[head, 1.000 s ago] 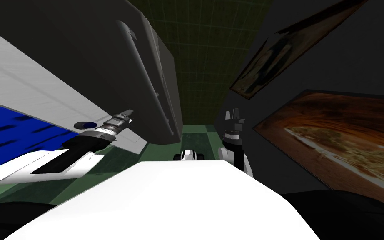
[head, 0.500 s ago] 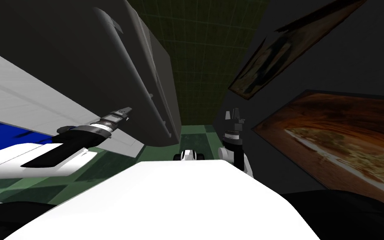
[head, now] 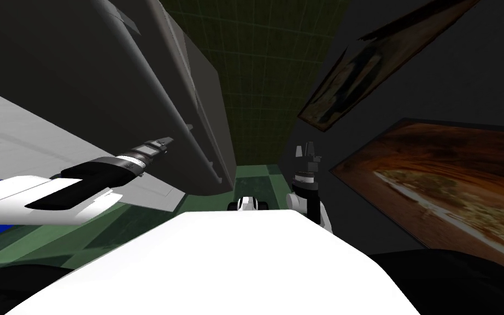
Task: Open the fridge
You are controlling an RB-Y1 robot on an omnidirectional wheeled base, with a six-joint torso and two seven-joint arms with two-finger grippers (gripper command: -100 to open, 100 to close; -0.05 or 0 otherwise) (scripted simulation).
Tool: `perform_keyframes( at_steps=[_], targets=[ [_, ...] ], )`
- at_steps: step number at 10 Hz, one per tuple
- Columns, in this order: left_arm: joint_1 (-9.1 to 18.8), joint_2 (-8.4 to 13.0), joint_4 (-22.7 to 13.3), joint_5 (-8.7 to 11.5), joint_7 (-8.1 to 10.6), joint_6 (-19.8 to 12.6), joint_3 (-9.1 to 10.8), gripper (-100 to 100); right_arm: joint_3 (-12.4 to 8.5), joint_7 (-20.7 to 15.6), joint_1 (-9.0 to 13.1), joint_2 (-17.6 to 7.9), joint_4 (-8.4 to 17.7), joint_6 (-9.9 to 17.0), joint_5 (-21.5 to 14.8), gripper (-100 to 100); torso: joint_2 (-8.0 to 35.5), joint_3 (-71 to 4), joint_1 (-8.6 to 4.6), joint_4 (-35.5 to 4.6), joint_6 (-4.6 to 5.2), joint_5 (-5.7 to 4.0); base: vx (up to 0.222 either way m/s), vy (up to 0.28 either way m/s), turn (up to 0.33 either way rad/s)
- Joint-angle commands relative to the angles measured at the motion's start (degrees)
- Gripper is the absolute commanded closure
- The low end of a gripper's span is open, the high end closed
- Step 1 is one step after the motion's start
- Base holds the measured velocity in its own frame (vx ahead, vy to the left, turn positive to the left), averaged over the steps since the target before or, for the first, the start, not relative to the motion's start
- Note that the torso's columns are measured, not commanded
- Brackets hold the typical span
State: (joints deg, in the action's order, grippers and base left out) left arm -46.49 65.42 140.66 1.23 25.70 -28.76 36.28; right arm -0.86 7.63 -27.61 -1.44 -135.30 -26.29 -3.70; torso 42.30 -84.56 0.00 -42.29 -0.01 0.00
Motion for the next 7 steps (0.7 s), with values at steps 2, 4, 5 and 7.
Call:
perform_keyframes(
  at_steps=[2,4,5,7],
  targets=[
    [-1.4,6.5,1.3,0.7,1.78,-4.5,2.94,-100,0.0,0.0,0.0,0.0,0.0,0.0,0.0,0,0.0,0.0,0.0,0.0,0.02,0.01,0.072,-0.028,-0.055],
    [-2.0,9.2,2.3,1.0,2.6,-6.6,4.31,-100,0.0,0.0,0.0,0.0,0.0,0.0,0.0,0,0.0,0.0,-0.03,0.0,0.01,-0.01,0.073,-0.031,-0.034],
    [-2.5,10.7,3.6,1.3,3.13,-8.0,5.21,-100,0.0,0.0,0.0,0.0,0.0,0.0,0.0,0,0.0,0.0,-0.03,0.0,0.06,-0.02,0.059,-0.022,-0.022],
    [-3.1,10.4,3.3,1.6,2.99,-7.3,5.62,-100,0.0,0.0,0.0,0.0,0.0,0.0,0.0,0,-0.3,-0.2,-0.16,0.1,0.25,-0.12,0.035,-0.011,-0.013]
  ],
)
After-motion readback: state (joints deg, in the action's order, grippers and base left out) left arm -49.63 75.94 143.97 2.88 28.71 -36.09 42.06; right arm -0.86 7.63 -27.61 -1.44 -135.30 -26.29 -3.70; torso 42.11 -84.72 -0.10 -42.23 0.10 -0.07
